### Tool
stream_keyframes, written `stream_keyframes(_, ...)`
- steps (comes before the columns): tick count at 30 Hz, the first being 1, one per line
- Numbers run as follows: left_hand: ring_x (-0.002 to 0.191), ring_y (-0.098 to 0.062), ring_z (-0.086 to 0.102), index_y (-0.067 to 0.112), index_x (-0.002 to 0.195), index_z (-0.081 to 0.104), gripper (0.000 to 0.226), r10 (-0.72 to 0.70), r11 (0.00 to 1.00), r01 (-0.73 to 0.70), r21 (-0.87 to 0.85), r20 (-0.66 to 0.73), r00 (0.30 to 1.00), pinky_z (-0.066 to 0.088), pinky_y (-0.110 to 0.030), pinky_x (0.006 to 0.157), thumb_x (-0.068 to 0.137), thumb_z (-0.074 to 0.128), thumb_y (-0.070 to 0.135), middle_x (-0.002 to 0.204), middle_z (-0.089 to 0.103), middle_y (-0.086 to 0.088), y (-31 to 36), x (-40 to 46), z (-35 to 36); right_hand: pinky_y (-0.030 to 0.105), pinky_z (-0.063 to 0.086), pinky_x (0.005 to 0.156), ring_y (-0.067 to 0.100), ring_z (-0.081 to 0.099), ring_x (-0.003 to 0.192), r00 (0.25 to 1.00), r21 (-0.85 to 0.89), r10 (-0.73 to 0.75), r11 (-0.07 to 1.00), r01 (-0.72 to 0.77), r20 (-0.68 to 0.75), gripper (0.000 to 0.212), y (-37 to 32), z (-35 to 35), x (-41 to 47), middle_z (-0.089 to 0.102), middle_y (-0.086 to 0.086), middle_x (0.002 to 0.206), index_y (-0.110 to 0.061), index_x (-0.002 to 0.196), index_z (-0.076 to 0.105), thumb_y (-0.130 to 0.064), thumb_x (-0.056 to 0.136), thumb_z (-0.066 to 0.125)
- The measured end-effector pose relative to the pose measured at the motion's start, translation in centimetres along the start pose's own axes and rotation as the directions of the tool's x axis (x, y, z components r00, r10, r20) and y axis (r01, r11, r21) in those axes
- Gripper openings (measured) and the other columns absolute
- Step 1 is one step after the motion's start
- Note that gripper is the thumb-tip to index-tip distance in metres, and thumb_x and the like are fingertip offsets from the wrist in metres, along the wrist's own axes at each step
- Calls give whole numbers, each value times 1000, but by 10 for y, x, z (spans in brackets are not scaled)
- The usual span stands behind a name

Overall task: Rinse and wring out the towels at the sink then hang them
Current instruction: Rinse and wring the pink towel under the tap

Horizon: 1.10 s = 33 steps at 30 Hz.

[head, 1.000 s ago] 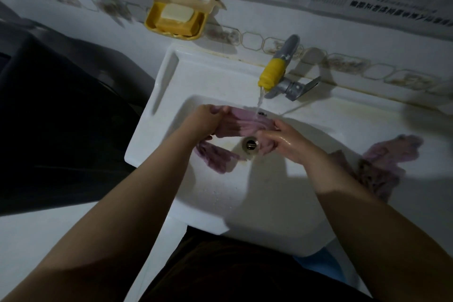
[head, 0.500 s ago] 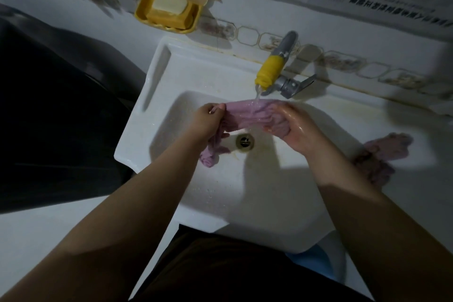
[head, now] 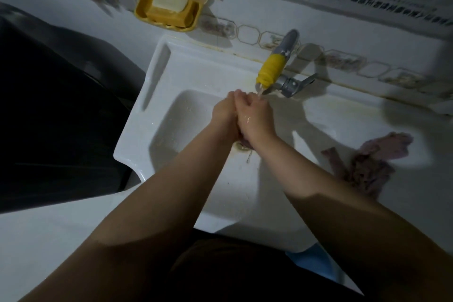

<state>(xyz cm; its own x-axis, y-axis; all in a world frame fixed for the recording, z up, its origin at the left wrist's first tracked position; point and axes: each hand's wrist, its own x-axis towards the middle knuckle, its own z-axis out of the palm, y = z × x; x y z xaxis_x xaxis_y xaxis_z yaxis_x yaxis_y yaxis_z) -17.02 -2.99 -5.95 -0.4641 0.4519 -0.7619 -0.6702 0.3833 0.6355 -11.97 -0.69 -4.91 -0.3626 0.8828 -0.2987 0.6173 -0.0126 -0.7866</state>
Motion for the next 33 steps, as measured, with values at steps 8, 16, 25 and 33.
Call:
stream_keyframes(8, 68, -24, 61, 13, 85, 61, 26, -23, 1000, 24, 9, -12, 1000, 53, -27, 58, 93, 55, 37, 77, 62, -7, -13, -6, 6, 32, 39, 70, 33, 62, 92, 999, -93, 24, 995, -27, -31, 36, 0, -8, 9, 67, 19, 92, -7, 89, 68, -32, 95, 44)
stream_keyframes(16, 58, -18, 50, 6, 91, 64, 45, -168, 980, 97, 172, 465, 869, 38, -26, 57, 89, 55, 50, 74, 60, -11, -5, -19, -43, 35, 54, 70, 31, 66, 78, 977, -57, 201, 979, -197, 75, 44, 26, -37, 41, 68, 14, 79, -2, 94, 65, -44, 93, 52)
stream_keyframes(25, 48, -2, 53, 22, 115, 54, 36, 213, 872, -277, 403, 197, 957, 38, -12, 39, 89, 60, -1, 88, 63, -7, -4, -4, -84, 20, 34, 42, 9, 46, 50, 830, 406, 91, 839, -362, 551, 48, 34, -79, 33, 53, 8, 86, -30, 115, 51, 8, 86, 54)
stream_keyframes(33, 79, -16, 51, 12, 87, 59, 27, 576, 429, -367, 825, 62, 815, 35, -25, 72, 100, 44, 30, 99, 50, -3, 0, -1, -88, 29, 47, 63, 19, 57, 66, 887, -166, 44, 985, 37, 460, 18, 48, -76, 29, 61, 5, 80, -22, 95, 53, -7, 85, 55)
